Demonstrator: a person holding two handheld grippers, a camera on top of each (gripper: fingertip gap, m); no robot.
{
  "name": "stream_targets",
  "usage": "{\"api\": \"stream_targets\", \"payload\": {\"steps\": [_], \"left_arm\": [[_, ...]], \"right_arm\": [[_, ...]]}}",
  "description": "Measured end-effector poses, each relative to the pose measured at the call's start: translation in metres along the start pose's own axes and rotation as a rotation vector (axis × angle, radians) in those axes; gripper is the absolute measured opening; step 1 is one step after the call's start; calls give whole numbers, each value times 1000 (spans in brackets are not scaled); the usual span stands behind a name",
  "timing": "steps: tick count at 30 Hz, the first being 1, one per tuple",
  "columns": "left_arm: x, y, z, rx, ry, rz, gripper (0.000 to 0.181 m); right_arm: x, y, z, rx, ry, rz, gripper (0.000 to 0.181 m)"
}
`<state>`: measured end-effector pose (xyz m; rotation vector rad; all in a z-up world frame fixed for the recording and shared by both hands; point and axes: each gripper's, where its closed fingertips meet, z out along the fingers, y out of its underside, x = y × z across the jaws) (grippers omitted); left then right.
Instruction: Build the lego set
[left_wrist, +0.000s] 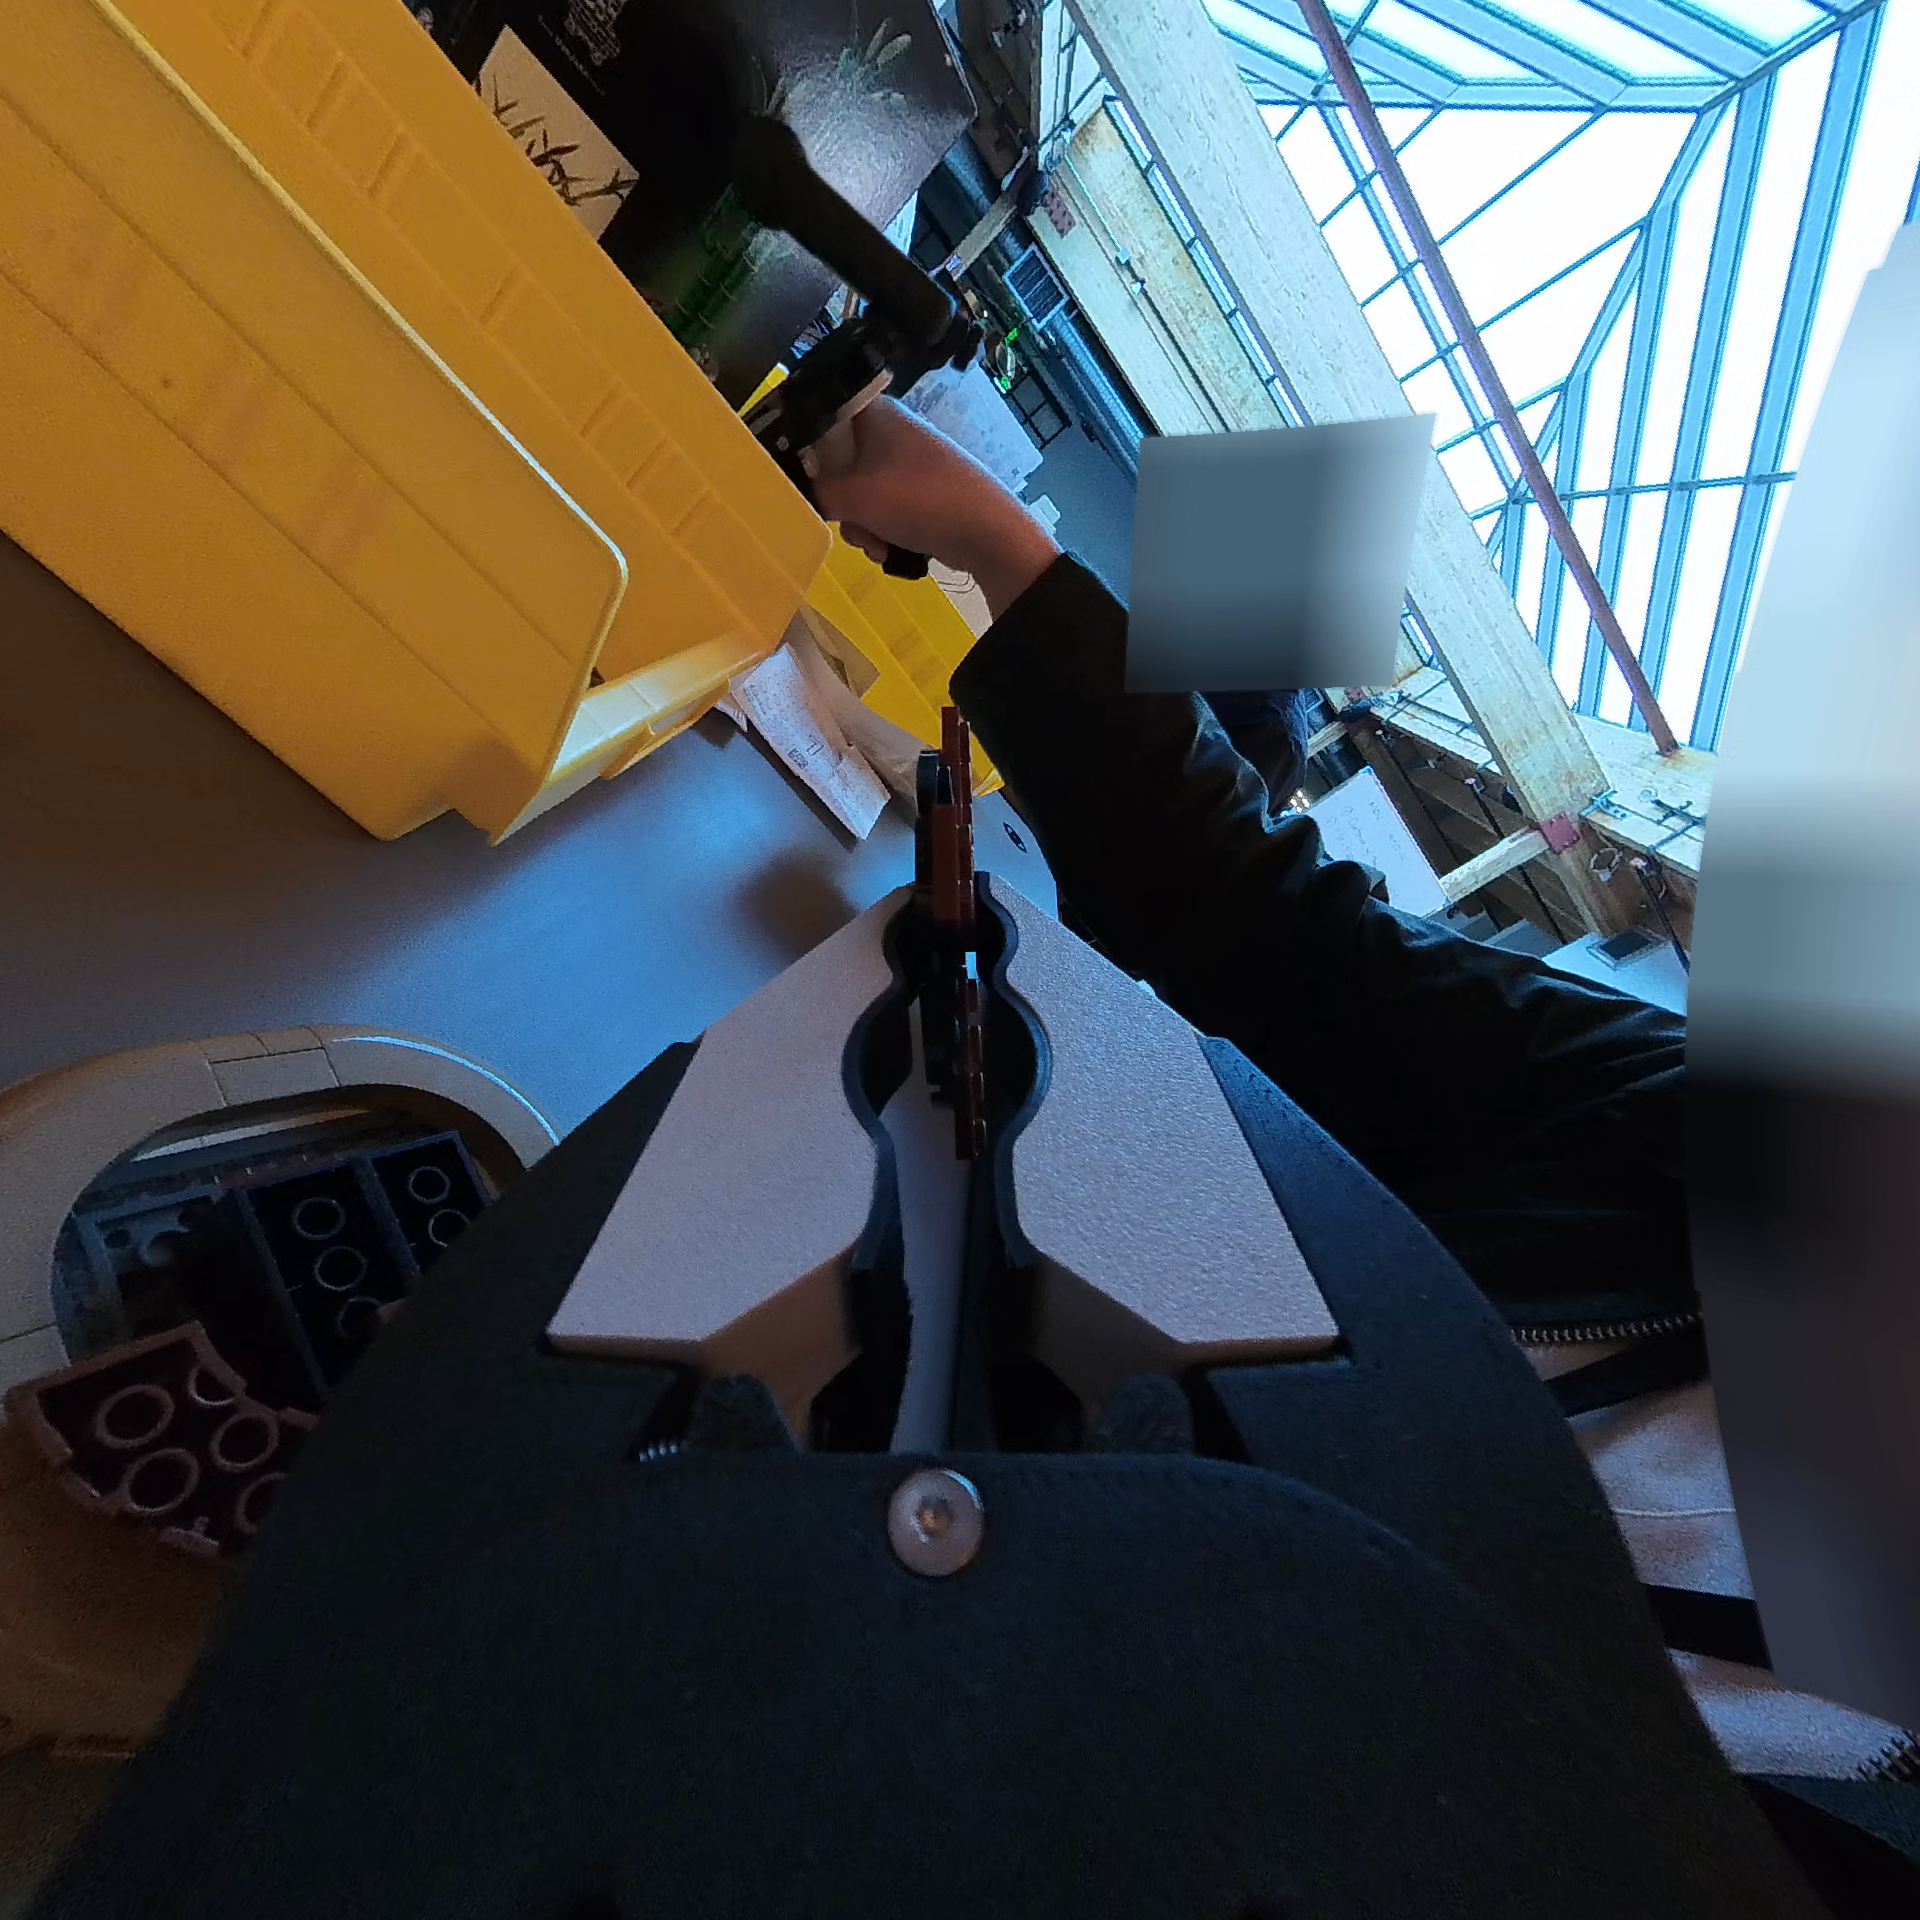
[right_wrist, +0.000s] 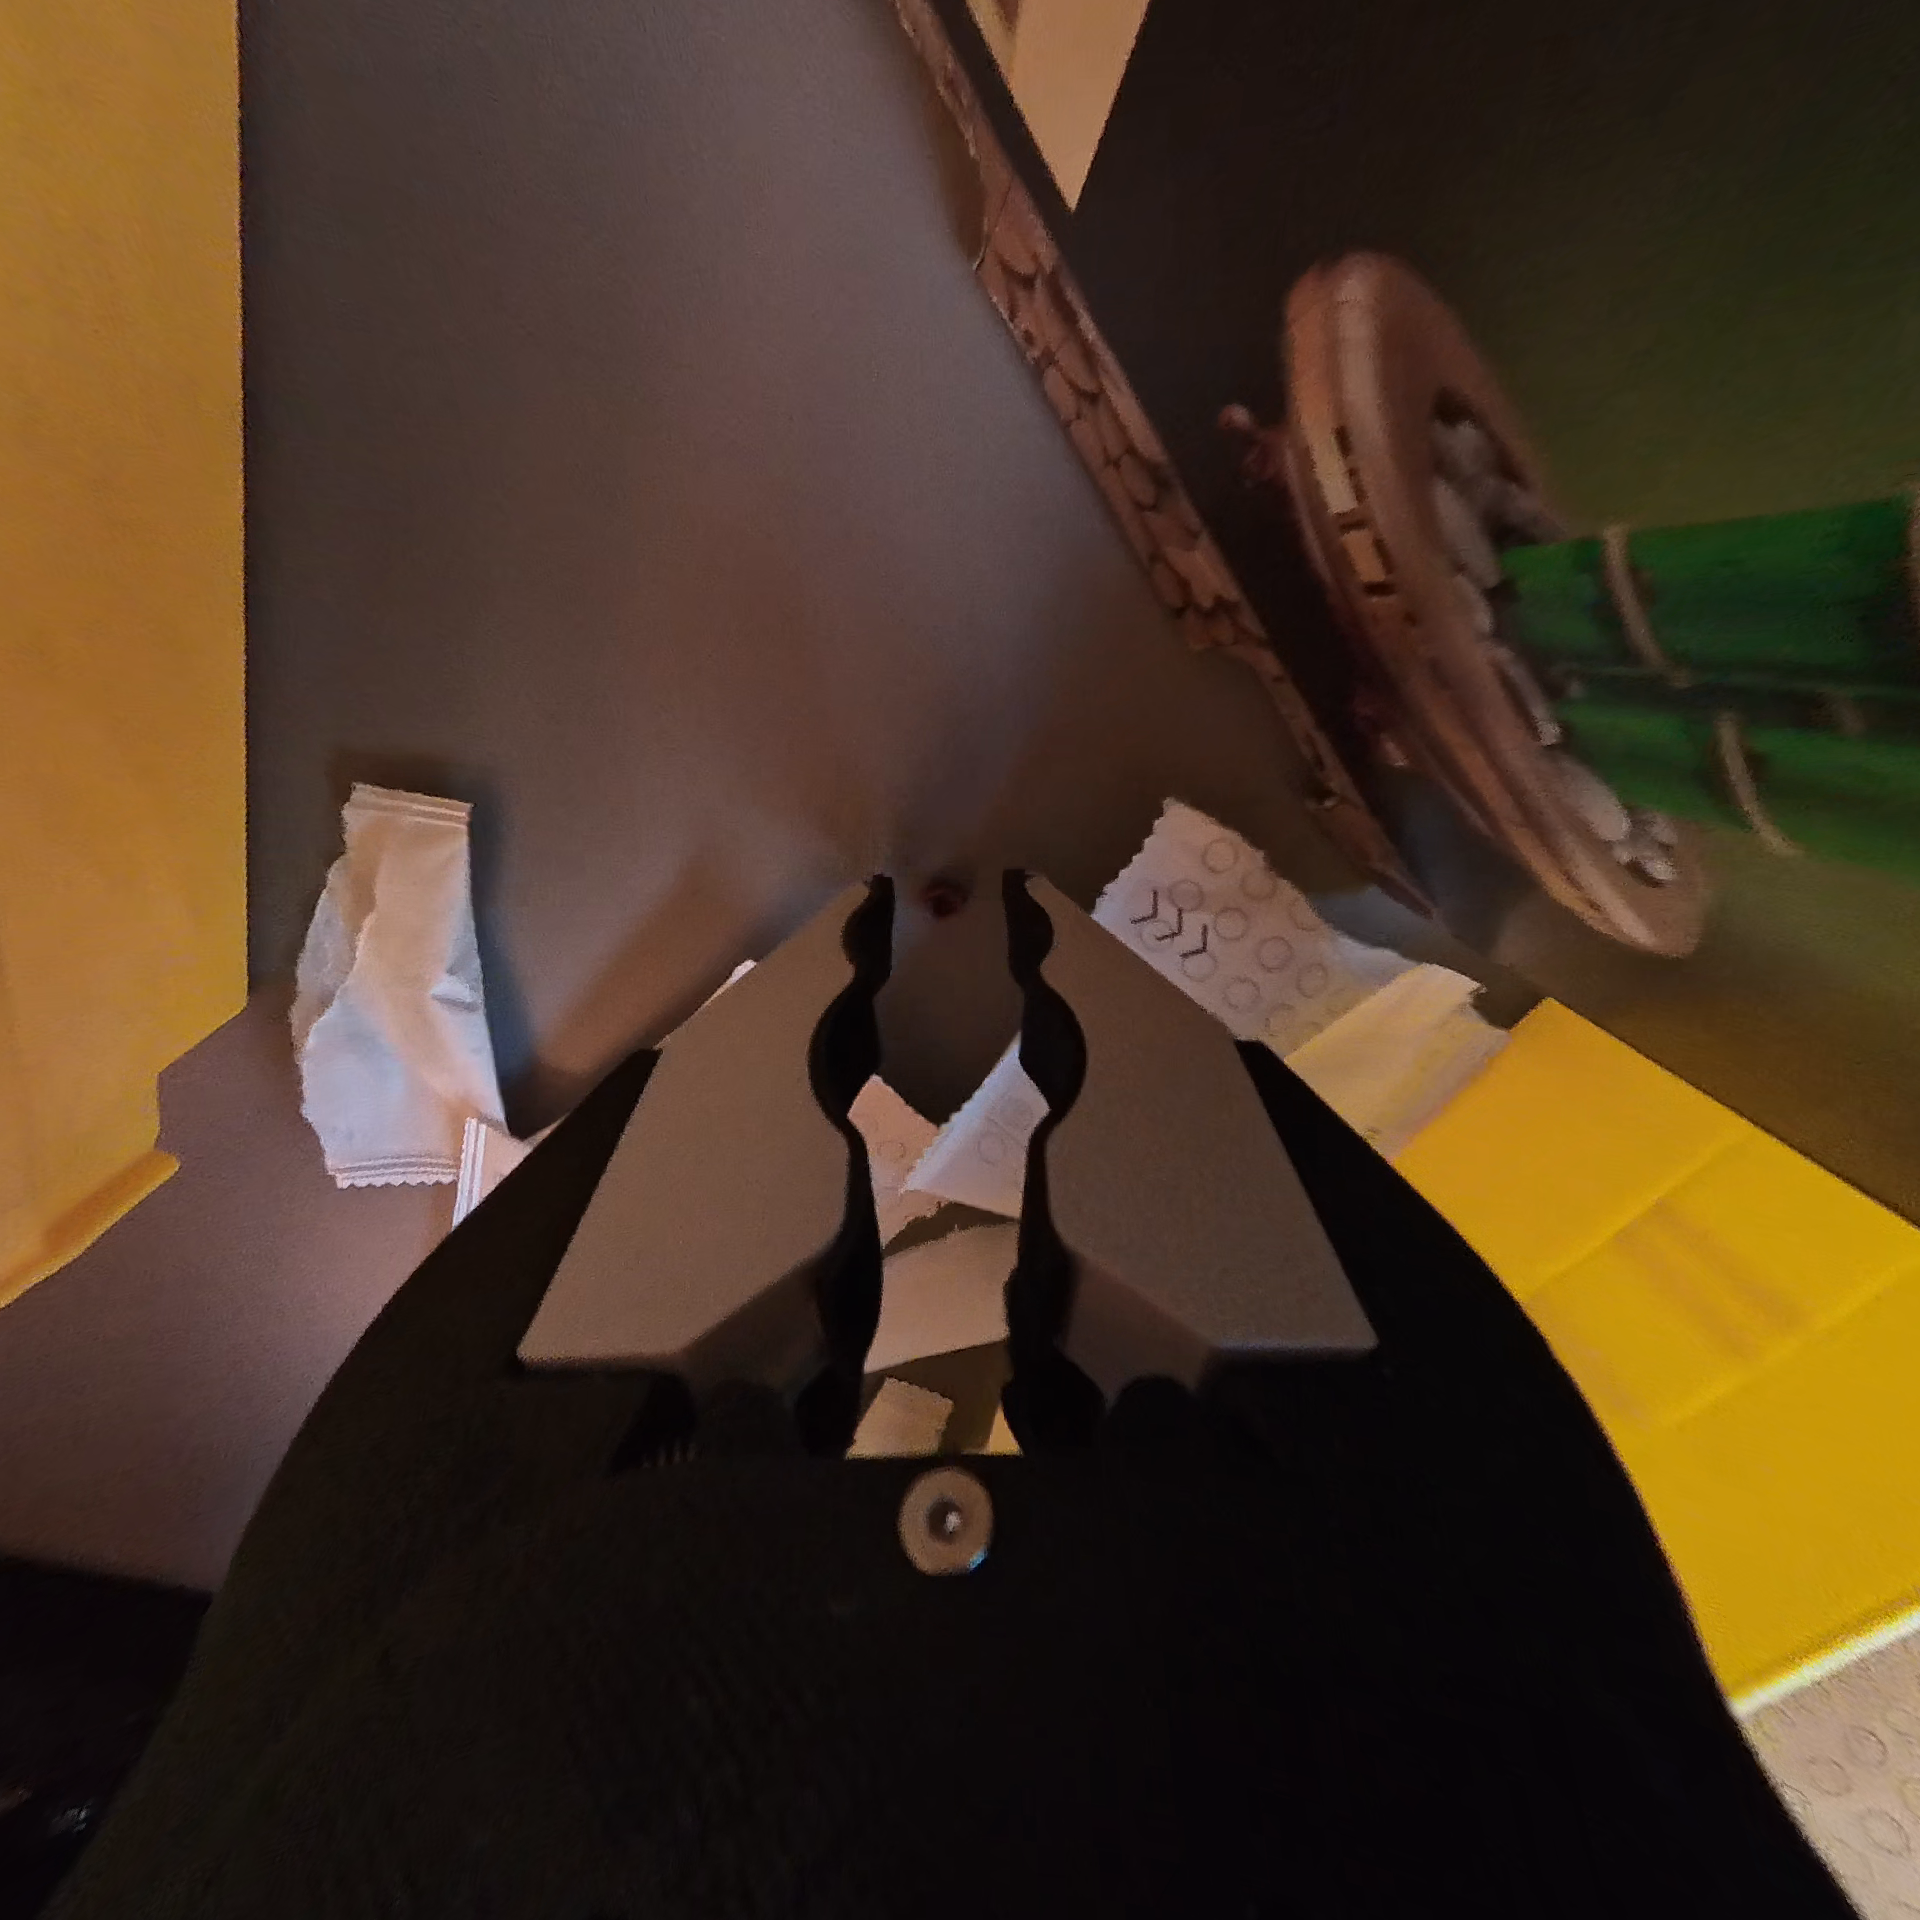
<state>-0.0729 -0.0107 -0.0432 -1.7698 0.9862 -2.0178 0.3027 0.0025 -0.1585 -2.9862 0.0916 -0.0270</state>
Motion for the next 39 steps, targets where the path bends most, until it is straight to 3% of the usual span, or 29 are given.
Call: {"api": "stream_targets", "payload": {"steps": [9, 13, 17, 19, 21, 23, 25, 27, 30, 35, 37, 39], "left_arm": [[1, 2, 1, -10, 4, 2, 6], [1, 2, 2, -13, 6, 2, 6], [2, 2, 1, -10, 8, 2, 6], [2, 2, 1, -9, 12, 0, 6], [3, 2, 2, -11, 16, 0, 6], [4, 3, 3, -18, 20, 3, 6], [5, 5, 4, -25, 24, 4, 6], [5, 6, 5, -31, 23, 7, 6], [2, 7, 5, -31, 14, 6, 6], [1, 4, 3, -20, 12, 2, 6], [1, 3, 2, -18, 13, 4, 6], [1, 3, 2, -16, 12, 3, 6]], "right_arm": [[-2, 3, 4, -17, -13, 17, 19], [-1, 5, 4, -21, -17, 17, 6], [-8, 5, -7, 24, -68, 8, 6], [-40, -12, -40, 228, -245, -4, 5], [-102, -22, -104, 492, -624, -107, 5], [-166, 7, -193, 683, -1169, -309, 5], [-193, 57, -260, 774, -1580, -550, 5], [-204, 86, -286, 840, -1734, -710, 5], [-208, 101, -308, 870, -1918, -774, 5], [-217, 79, -289, 852, -1883, -696, 5], [-226, 46, -252, 864, -1641, -567, 5], [-220, -8, -192, 933, -1196, -358, 5]]}}
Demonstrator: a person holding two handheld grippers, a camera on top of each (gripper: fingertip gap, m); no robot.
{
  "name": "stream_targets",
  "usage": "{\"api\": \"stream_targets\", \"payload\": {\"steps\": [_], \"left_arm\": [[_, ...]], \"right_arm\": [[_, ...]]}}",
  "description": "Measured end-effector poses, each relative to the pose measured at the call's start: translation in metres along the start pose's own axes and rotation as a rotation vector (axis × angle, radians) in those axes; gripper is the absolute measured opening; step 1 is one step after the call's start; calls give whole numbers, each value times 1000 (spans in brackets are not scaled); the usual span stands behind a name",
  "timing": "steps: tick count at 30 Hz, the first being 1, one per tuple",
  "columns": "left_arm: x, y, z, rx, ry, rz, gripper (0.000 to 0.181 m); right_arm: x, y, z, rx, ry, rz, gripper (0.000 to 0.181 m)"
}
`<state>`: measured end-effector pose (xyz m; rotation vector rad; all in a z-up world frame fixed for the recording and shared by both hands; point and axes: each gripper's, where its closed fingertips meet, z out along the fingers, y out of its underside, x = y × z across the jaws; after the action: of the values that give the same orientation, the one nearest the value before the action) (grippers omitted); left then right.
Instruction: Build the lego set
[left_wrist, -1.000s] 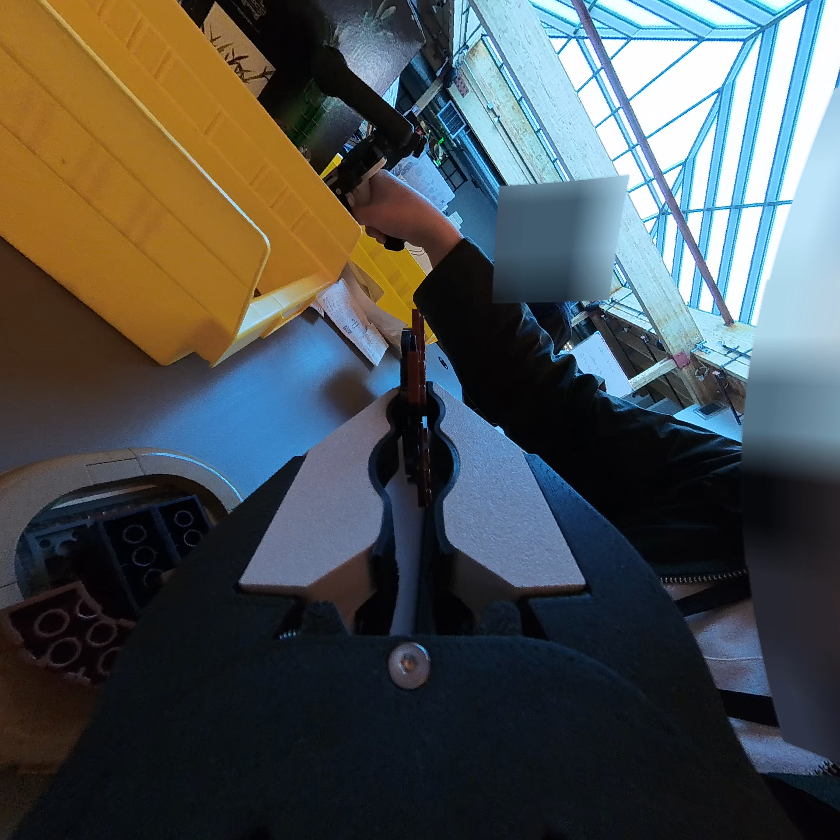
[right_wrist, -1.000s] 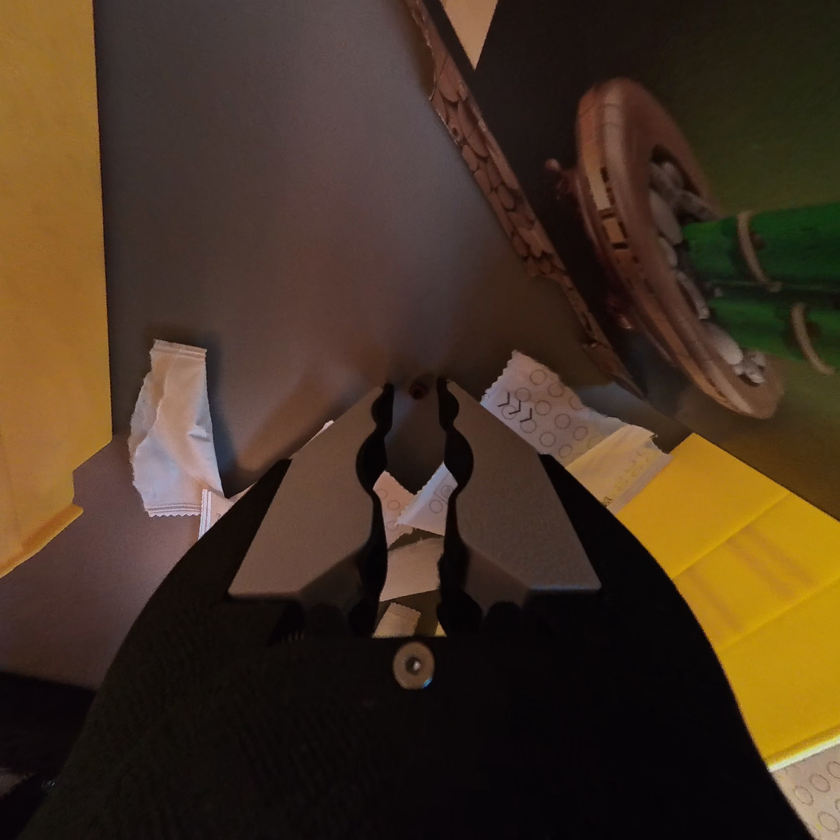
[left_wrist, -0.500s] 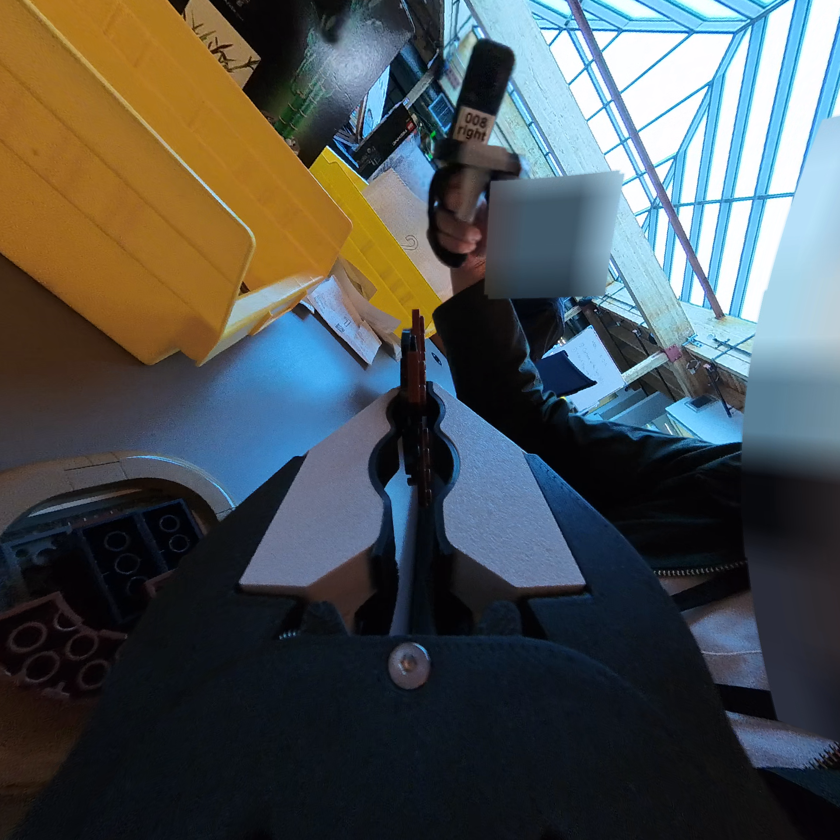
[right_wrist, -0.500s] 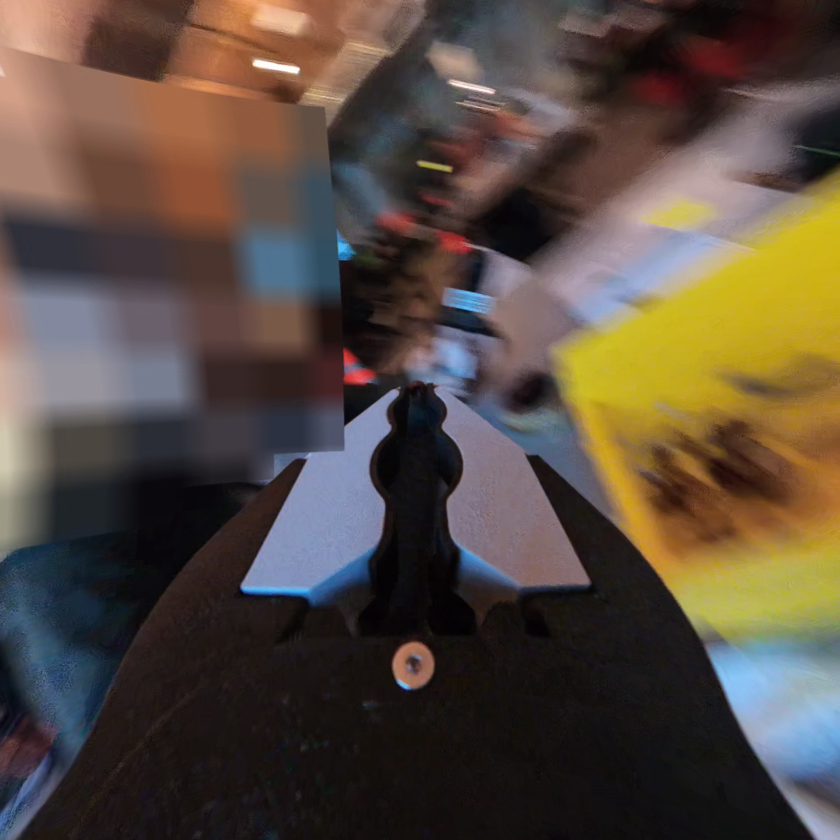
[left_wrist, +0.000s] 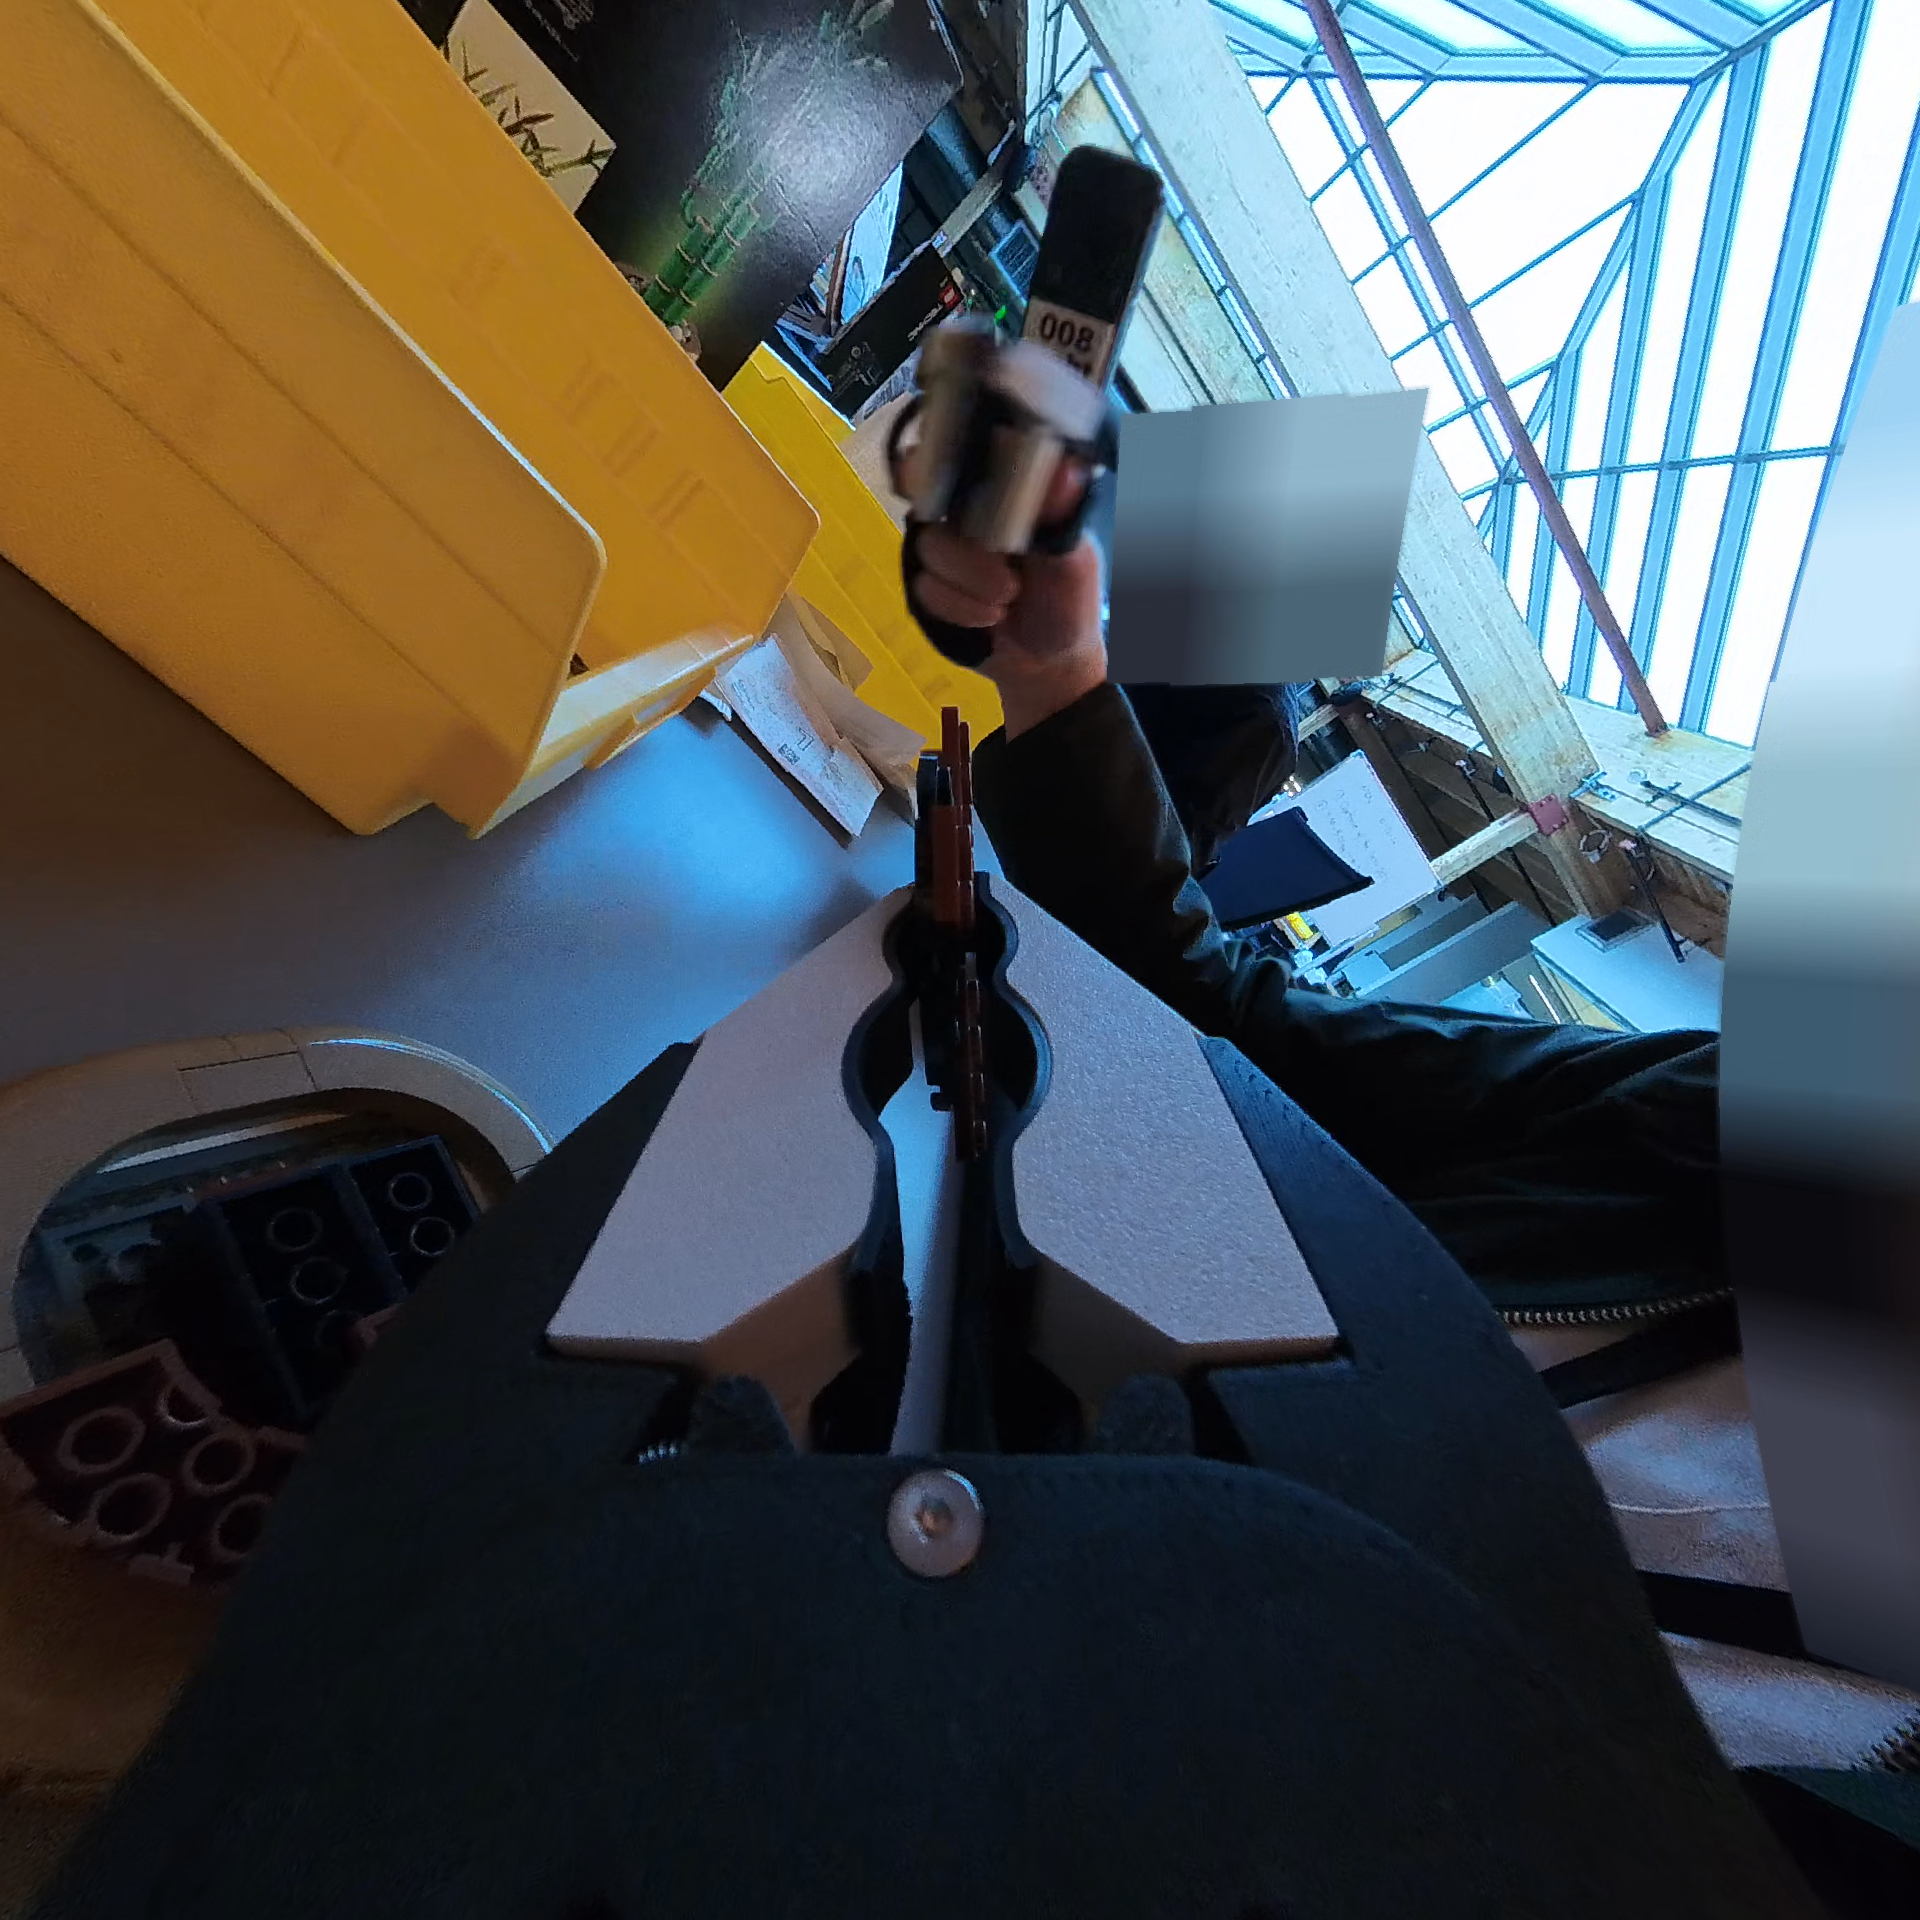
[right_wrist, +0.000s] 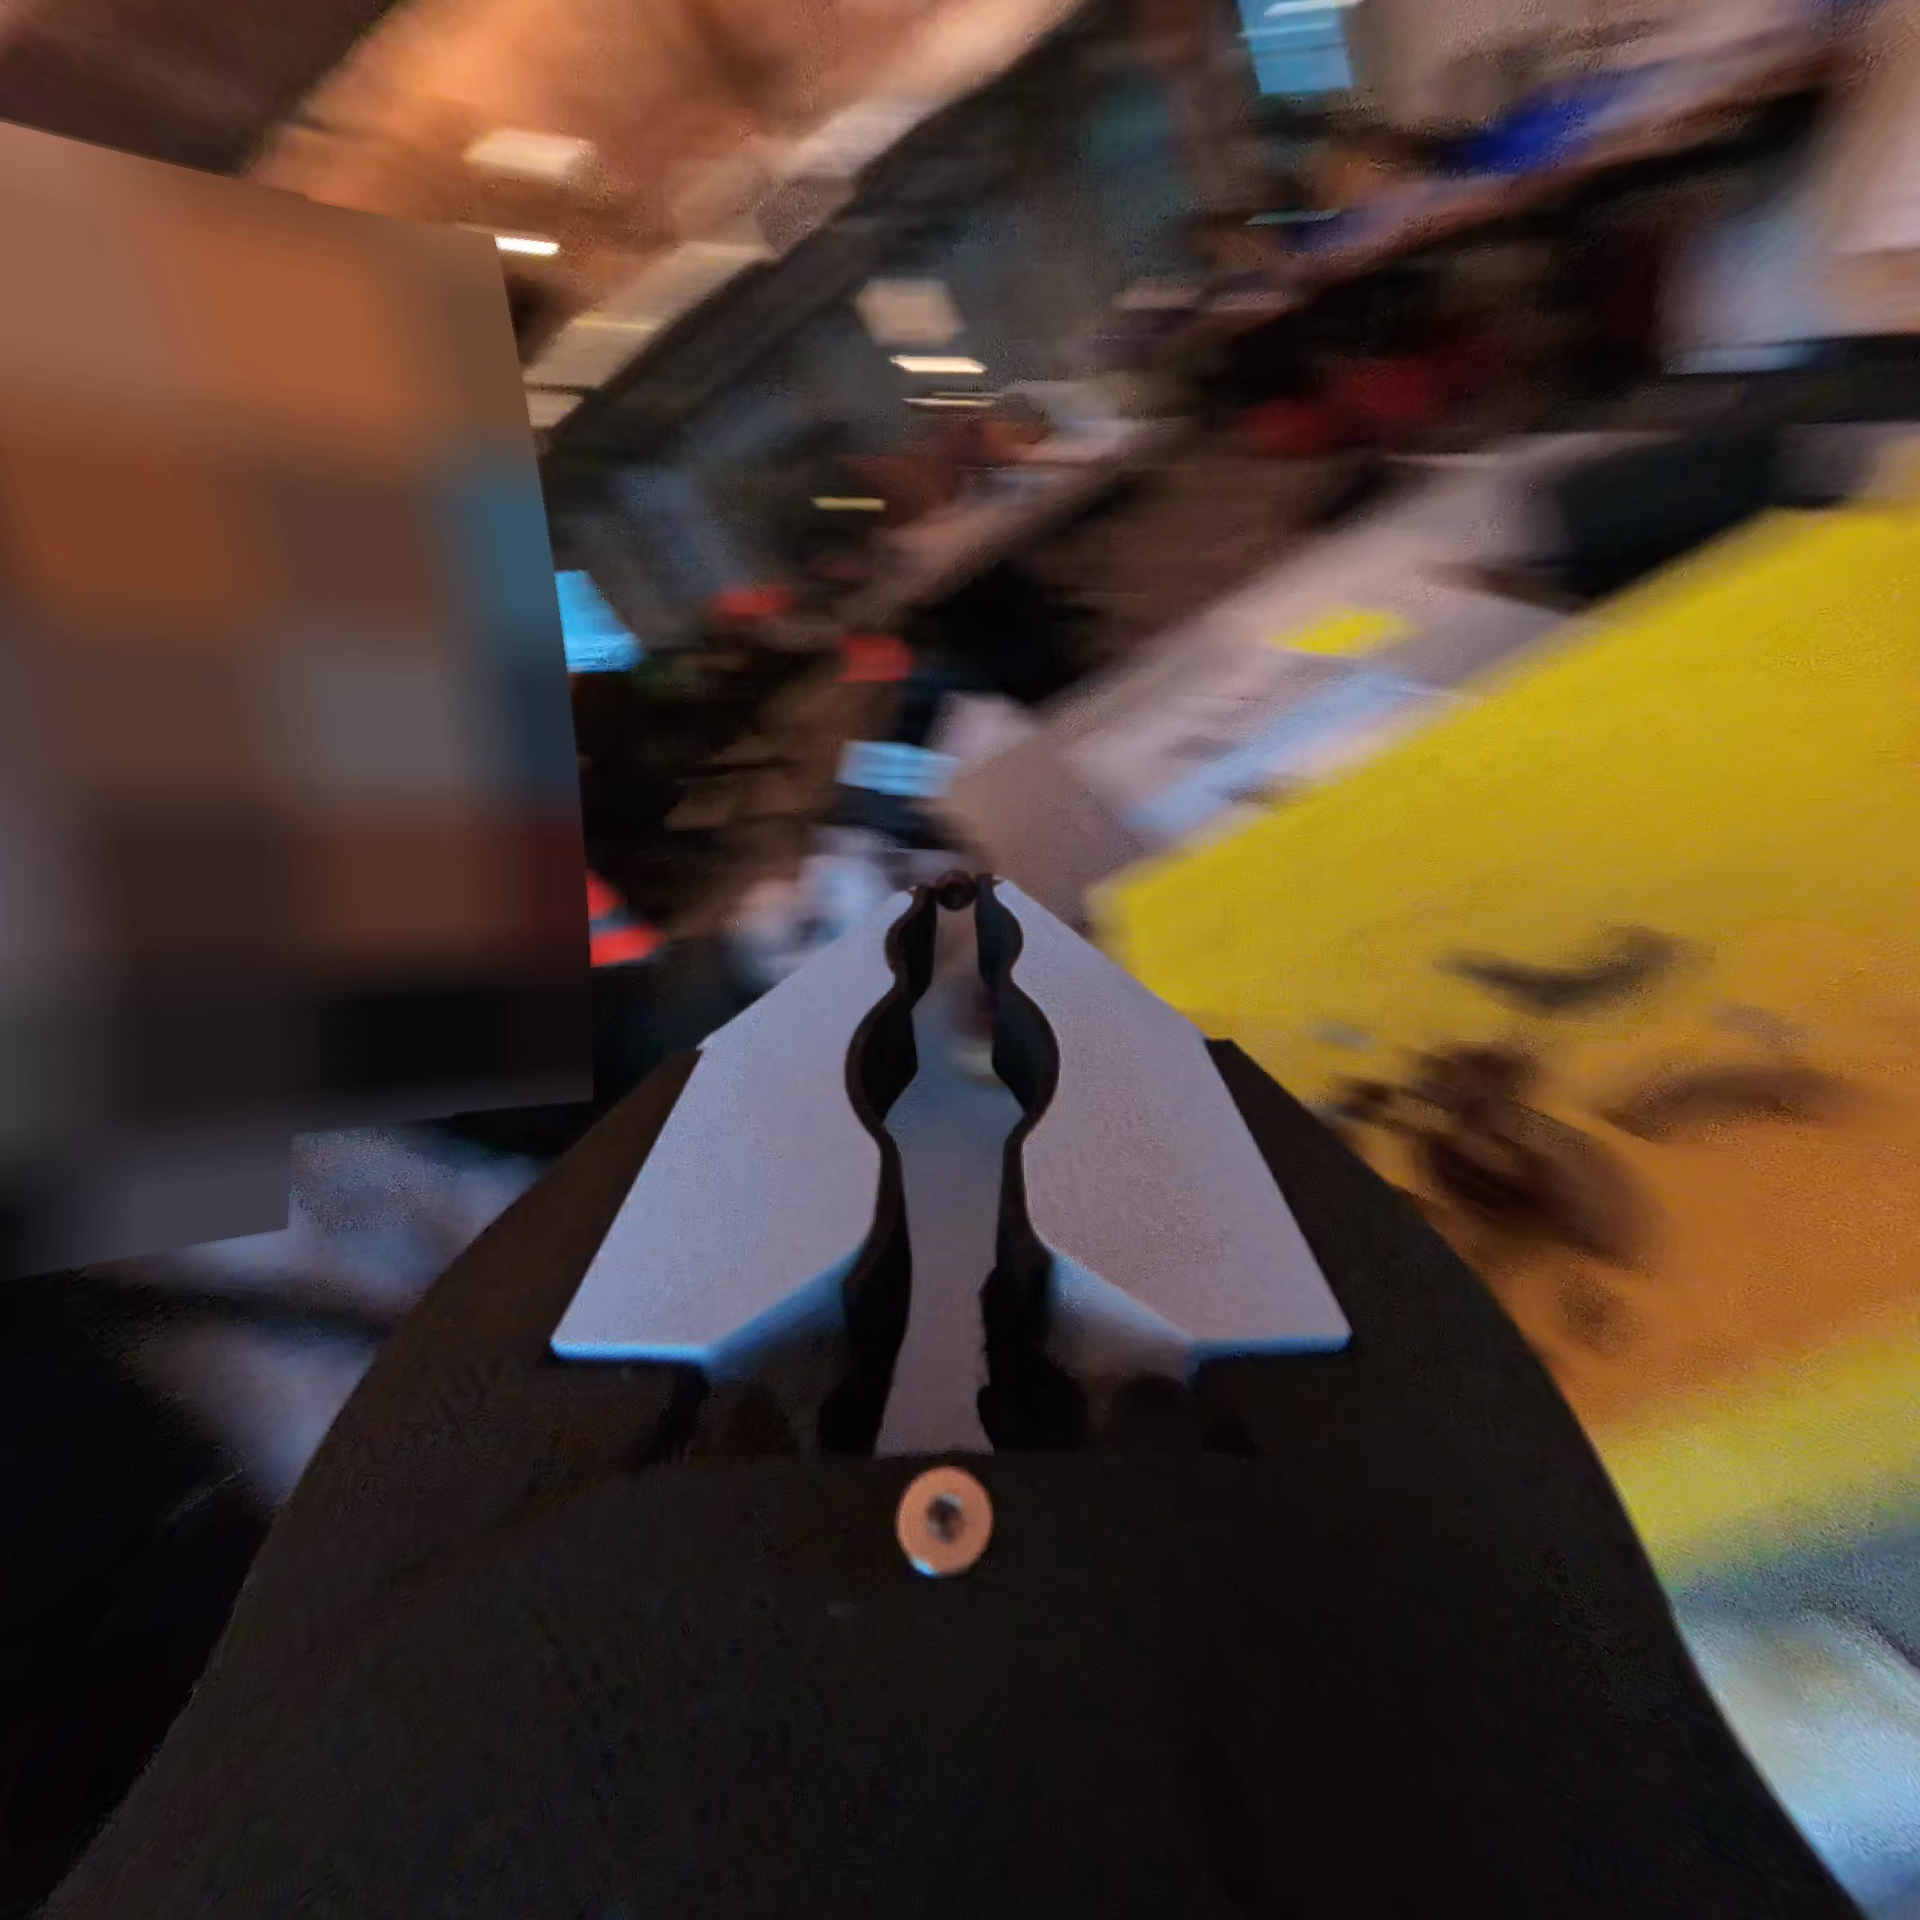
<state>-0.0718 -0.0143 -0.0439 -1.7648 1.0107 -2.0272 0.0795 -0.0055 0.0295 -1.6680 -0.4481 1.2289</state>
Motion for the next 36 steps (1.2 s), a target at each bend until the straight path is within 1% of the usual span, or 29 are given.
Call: {"api": "stream_targets", "payload": {"steps": [1, 2, 3, 4, 6, 7, 8, 10, 12, 13, 14, 16, 18, 20, 22, 24, 26, 29, 30, 31, 32, 34, 36], "left_arm": [[0, -1, 0, 2, 1, 0, 6], [1, -1, 0, 4, 1, 0, 6], [1, -1, -1, 5, 0, 2, 6], [1, -2, -1, 6, -3, 4, 6], [0, -2, -1, 8, -12, 4, 6], [-2, -2, -1, 9, -16, 1, 6], [-3, -2, -2, 10, -20, -5, 6], [-6, -1, -1, 8, -29, -18, 6], [-9, 0, -1, 6, -35, -31, 6], [-10, 1, -1, 6, -36, -36, 6], [-10, 1, -1, 8, -35, -40, 6], [-9, -1, -2, 18, -26, -41, 6], [-8, -2, -2, 23, -23, -34, 6], [-6, -2, -2, 21, -18, -27, 6], [-6, -2, -2, 22, -14, -29, 6], [-5, -5, -2, 42, -1, -33, 6], [-6, -14, -7, 102, 0, -38, 6], [-8, -22, -14, 164, 11, -75, 6], [-6, -23, -14, 171, 30, -85, 6], [-3, -24, -13, 172, 52, -90, 6], [0, -26, -14, 185, 76, -92, 6], [6, -27, -14, 192, 105, -80, 7], [10, -25, -12, 171, 120, -65, 9]], "right_arm": [[36, 7, 1, -13, 215, -9, 6], [60, 14, 1, -38, 363, -27, 12], [73, 18, 2, -61, 451, -56, 35], [77, 18, 2, -82, 507, -88, 42], [71, 9, 2, -83, 580, -161, 37], [60, 0, 2, -60, 596, -201, 34], [42, -9, 7, -33, 586, -237, 32], [-3, -21, 26, -2, 515, -347, 26], [-35, -15, 56, -9, 456, -467, 23], [-42, -5, 74, -31, 426, -499, 23], [-45, 12, 92, -77, 389, -505, 24], [-30, 43, 114, -170, 392, -443, 25], [-15, 64, 122, -200, 395, -391, 25], [-7, 75, 125, -194, 357, -308, 25], [-7, 83, 130, -188, 272, -182, 25], [-11, 95, 135, -211, 175, -22, 29], [-16, 101, 138, -209, 89, 62, 29], [-18, 105, 145, -195, 50, 72, 25], [-21, 107, 148, -192, 31, 87, 23], [-26, 109, 152, -183, -11, 119, 10], [-31, 108, 153, -165, -49, 169, 5], [-37, 103, 152, -125, -126, 286, 3], [-37, 95, 147, -89, -165, 341, 3]]}}
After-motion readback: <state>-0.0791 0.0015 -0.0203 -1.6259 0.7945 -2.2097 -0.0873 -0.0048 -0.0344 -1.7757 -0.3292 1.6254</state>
